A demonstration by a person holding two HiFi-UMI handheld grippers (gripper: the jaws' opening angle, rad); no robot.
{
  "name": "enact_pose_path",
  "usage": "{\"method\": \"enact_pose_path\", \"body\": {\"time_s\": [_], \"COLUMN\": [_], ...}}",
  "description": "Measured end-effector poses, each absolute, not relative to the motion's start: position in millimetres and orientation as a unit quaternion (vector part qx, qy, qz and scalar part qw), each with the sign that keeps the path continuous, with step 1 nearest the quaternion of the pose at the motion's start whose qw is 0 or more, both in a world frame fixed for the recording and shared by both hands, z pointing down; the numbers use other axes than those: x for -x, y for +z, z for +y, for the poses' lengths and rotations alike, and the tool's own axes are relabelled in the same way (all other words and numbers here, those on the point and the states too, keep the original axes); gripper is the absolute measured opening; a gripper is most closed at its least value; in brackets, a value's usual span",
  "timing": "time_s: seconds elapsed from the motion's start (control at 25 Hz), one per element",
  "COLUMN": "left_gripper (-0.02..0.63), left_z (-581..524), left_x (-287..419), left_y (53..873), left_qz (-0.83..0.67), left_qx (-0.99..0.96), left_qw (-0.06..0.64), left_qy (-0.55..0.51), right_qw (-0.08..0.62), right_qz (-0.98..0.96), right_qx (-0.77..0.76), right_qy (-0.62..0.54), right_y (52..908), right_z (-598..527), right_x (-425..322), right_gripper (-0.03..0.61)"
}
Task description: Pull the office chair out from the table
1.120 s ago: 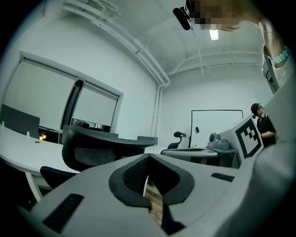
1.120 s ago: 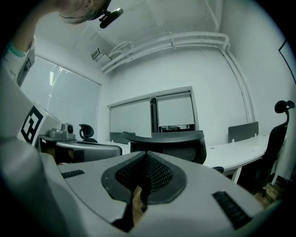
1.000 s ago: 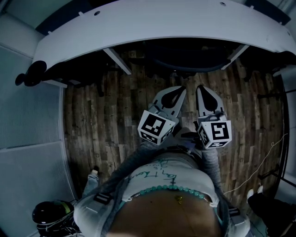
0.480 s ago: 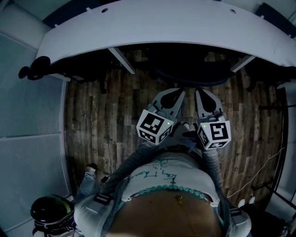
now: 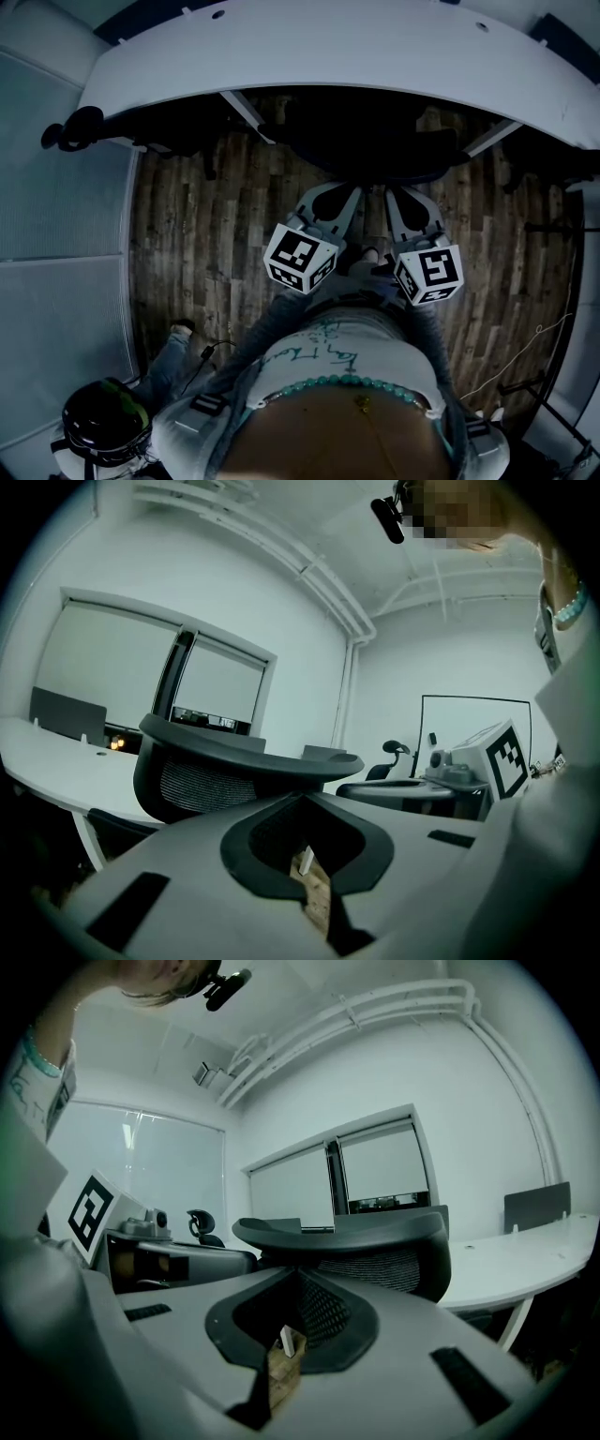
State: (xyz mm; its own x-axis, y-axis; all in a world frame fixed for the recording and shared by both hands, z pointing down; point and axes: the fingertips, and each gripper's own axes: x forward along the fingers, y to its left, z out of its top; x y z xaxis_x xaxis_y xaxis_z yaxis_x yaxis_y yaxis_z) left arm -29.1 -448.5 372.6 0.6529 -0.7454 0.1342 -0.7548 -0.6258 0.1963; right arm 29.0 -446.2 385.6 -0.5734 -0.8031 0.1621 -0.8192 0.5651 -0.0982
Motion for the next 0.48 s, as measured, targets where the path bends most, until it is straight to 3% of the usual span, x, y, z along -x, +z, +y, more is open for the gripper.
{"method": "enact_pose_path", "body": {"time_s": [0.48], "left_gripper": [0.011], "left_z": [-455], "left_x": [30], "left_y": [373], "left_qz": [-0.427], "left_qx": [-0.892], "left_qw": [0.144], "left_qy": [0.012], "right_qw": [0.066], "right_qz": [-0.916], "right_qx": [-0.389], "right_qy": [0.079], "right_y": [391], "right_z": [-450], "right_x": [-47], "right_gripper": [0.020]}}
